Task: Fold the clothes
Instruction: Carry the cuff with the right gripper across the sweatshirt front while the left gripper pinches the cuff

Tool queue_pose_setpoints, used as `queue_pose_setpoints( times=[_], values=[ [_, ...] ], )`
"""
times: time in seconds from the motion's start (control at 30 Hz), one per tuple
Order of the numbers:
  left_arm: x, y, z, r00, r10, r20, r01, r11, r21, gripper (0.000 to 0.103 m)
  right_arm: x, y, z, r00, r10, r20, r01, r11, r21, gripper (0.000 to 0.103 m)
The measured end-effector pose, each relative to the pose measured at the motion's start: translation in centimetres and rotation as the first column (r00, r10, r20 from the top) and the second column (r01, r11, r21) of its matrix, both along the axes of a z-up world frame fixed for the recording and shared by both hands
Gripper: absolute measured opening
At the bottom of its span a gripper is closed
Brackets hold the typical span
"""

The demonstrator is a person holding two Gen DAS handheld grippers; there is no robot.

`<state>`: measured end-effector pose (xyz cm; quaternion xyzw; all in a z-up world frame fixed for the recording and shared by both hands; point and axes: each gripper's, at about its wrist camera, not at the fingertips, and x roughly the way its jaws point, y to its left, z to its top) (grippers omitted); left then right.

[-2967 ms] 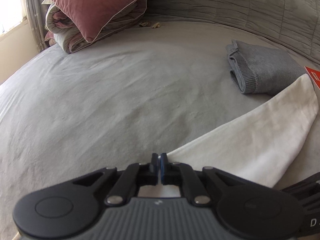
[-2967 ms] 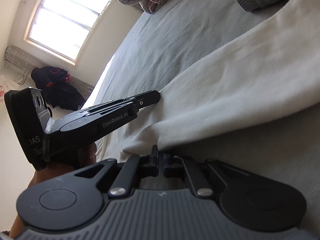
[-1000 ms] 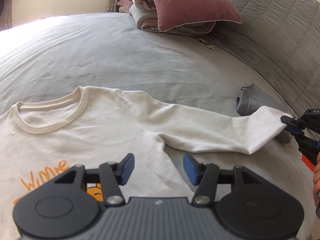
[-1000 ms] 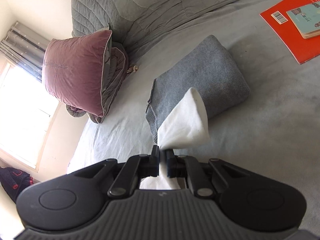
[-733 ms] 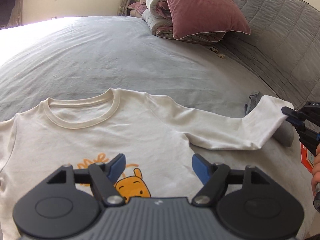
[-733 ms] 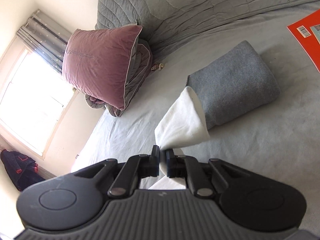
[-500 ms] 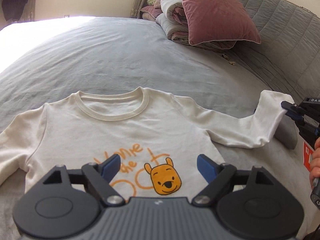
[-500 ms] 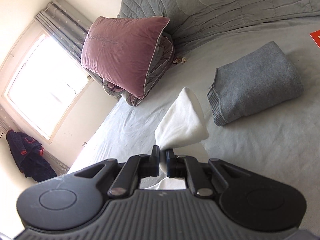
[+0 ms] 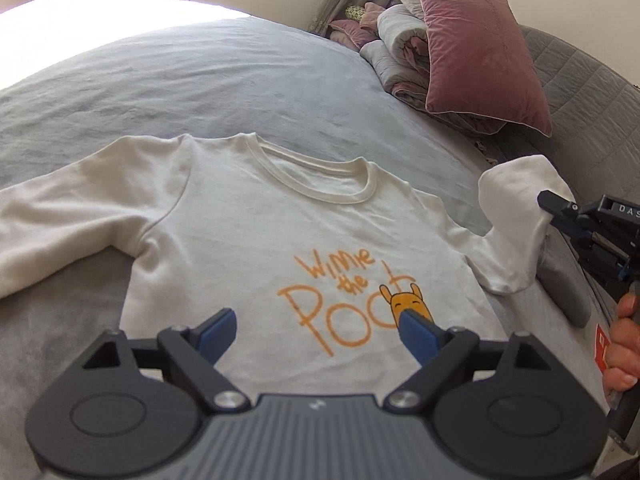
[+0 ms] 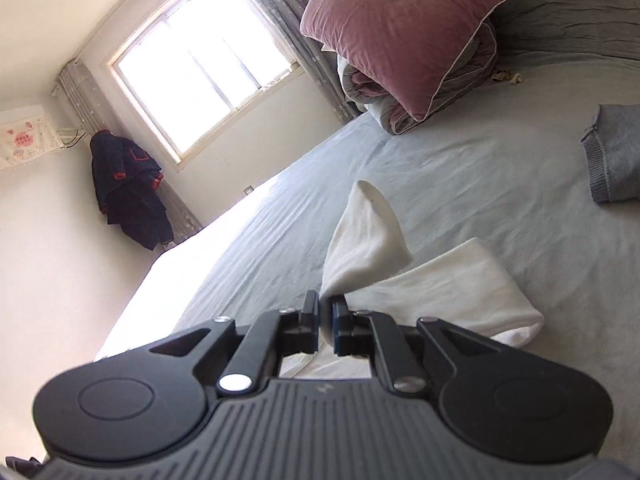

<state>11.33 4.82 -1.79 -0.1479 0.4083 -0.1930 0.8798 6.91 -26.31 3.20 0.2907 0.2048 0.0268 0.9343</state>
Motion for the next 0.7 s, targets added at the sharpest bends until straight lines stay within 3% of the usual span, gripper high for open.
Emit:
queue_pose_setpoints(
  times=[0.3,0.53,0.7],
  values=[
    [1.0,0.6,-0.5,0.999,0.005,-0.048,-0.013,0.986,-0.166,0.089,0.9,5.7,-3.1,0.961,0.270,-0.065,-0.277,0.949,-0.153,0.009],
    [1.5,1.8,-1.5,0.994,0.022,-0.103,-0.048,0.967,-0.248,0.087,0.5,8.7,-5.7,0.919,0.370,-0.132,-0.392,0.890,-0.234,0.009],
    [1.9,2.5,-2.0,0.989,0.025,-0.146,-0.074,0.936,-0.344,0.083,-0.1,10.3,-6.8,0.899,0.405,-0.166,-0.438,0.846,-0.303,0.009]
  ],
)
